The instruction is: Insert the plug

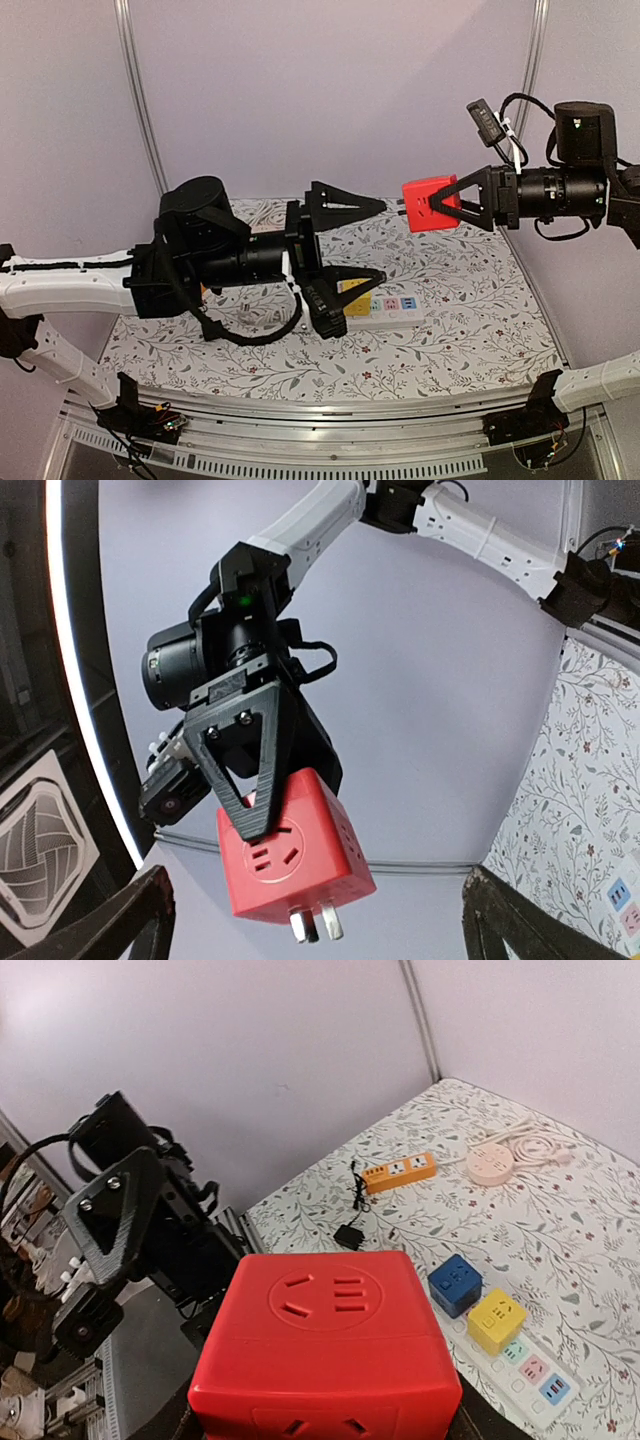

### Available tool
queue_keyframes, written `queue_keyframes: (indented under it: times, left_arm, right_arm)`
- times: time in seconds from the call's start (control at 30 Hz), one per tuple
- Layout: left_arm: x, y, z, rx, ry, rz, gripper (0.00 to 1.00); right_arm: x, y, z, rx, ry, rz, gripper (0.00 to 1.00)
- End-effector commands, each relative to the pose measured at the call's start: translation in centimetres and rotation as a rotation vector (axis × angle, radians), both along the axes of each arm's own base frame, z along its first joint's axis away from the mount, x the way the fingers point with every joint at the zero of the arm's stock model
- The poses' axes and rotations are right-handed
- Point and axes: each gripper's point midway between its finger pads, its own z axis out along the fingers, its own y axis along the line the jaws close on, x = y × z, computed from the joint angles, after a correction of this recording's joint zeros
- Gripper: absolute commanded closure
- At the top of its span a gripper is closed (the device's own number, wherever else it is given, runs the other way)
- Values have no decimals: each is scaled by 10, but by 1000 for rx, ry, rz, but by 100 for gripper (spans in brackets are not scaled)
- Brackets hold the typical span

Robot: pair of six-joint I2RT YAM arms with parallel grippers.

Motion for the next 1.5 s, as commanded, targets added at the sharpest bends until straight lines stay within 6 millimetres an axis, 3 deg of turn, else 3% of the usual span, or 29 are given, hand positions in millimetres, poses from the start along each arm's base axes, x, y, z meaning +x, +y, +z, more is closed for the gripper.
queue_keyframes:
  times: [0.0, 0.1, 0.27, 0.37, 0.53, 0.73, 0.9, 1.1, 1.3, 1.47]
  left_arm:
    - [25, 26, -5, 40, 170, 178, 0]
    - [36, 42, -9, 53, 297, 265, 0]
    - [80, 82, -22, 16, 555, 514, 1]
    - [108, 122, -57, 23, 744, 668, 0]
    - [145, 195, -91, -104, 977, 874, 1]
    - [138, 253, -118, -239, 1166, 932, 1]
    - [132, 290, -146, -382, 1310, 976, 0]
    - [128, 320, -163, -570, 1442, 973, 1]
    - [125, 348, -187, -726, 1576, 988, 1]
    - [128, 360, -177, -798, 1547, 973, 0]
  right_arm:
    - [43, -31, -16, -111, 179, -332, 100]
    - [60, -37, -28, -230, 230, -434, 100]
    - [87, -47, -60, -440, 293, -557, 100]
    - [105, -47, -94, -522, 431, -562, 100]
    - [124, -48, -149, -683, 626, -553, 100]
    - [140, -49, -209, -905, 779, -546, 100]
    - [149, -49, -240, -979, 861, -575, 100]
    - [143, -61, -265, -1098, 930, -610, 100]
    - [130, -76, -278, -1148, 979, -639, 100]
    - [125, -87, -286, -1190, 989, -671, 100]
